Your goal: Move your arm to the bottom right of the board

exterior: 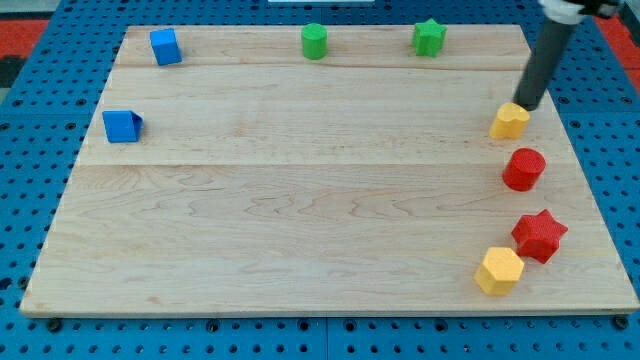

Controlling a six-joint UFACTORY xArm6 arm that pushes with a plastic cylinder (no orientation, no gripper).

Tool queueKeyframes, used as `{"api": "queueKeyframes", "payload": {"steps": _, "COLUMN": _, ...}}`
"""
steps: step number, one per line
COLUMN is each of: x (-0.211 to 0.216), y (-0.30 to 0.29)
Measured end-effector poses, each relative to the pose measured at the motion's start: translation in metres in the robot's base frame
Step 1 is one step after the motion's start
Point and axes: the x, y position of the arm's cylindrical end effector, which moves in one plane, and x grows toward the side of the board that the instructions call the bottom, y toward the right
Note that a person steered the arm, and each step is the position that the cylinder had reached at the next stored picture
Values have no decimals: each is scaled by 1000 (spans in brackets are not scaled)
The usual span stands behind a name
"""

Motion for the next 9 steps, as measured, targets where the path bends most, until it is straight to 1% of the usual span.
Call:
{"api": "queueKeyframes", "payload": {"steps": 1, "x": -7, "y": 63}}
{"api": "queueKeyframes", "payload": {"steps": 3, "x": -5, "y": 72}}
{"api": "queueKeyframes", "payload": {"steps": 5, "x": 40, "y": 71}}
{"api": "queueKeyframes", "payload": {"steps": 6, "x": 91, "y": 68}}
{"api": "queueKeyframes", "payload": {"steps": 8, "x": 105, "y": 72}}
{"api": "queueKeyframes", "payload": {"steps": 9, "x": 122, "y": 72}}
